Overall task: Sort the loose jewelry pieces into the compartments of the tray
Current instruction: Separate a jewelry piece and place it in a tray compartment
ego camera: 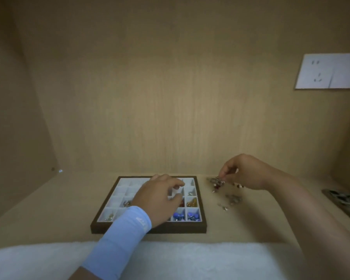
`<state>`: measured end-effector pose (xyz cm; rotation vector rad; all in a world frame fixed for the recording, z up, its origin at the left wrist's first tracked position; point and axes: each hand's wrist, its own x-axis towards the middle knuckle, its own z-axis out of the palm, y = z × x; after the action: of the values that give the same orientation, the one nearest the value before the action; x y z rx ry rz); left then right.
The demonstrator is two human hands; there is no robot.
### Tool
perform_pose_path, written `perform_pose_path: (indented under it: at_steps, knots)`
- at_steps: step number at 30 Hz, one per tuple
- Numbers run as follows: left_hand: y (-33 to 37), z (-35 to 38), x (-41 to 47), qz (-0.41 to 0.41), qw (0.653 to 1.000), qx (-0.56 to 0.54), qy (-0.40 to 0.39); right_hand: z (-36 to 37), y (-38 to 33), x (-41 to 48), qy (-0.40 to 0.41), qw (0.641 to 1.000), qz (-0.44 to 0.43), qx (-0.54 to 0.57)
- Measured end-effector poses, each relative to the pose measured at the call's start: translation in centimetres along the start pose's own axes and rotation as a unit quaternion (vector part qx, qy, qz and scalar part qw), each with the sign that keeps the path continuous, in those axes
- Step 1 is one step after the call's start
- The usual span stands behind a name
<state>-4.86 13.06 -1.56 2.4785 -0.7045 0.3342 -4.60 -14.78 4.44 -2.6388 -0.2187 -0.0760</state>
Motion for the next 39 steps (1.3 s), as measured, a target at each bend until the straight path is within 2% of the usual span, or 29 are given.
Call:
perform_pose_path:
  at_steps: [6,12,20,25,28,30,33,35,37,39]
  knots:
    - [5.8,3.0,3.8,0.052,0.997,0.012,-0.057,0.0,2.8,0.1,-0.043,0.998,0.027,-0.022]
    - [8.0,5.5,6.1,0.058,0.978,0.149,-0.132,1.0,3.0,0.3,-0.131,0.991,0.035,0.0]
    - [6.9,7.0,6.2,0.068,0.985,0.124,-0.1,1.7,1.8,0.5,-0.168,0.985,0.043,-0.015]
    - [6.7,7.0,6.2,0.061,0.985,0.118,-0.107,2.3,1.7,0.6,-0.155,0.987,0.041,-0.024]
    - [6.8,6.9,6.0,0.018,0.994,0.047,-0.093,1.9,1.9,0.6,-0.124,0.991,0.04,0.016]
    - [7.0,6.5,6.1,-0.042,0.994,-0.063,-0.084,1.6,1.9,0.8,-0.063,0.997,0.026,0.032]
    - [7.5,5.5,6.1,-0.109,0.965,-0.236,-0.037,1.5,1.1,1.1,0.002,0.993,-0.005,0.117]
    - [7.5,4.5,6.0,-0.158,0.932,-0.326,0.013,1.6,0.5,1.3,0.044,0.986,-0.033,0.159]
    - [7.1,3.3,5.7,-0.185,0.91,-0.369,0.041,2.0,-0.2,1.6,0.081,0.978,-0.061,0.181]
    - [6.3,2.0,5.2,-0.187,0.91,-0.368,0.044,2.7,-1.0,1.8,0.102,0.971,-0.088,0.199]
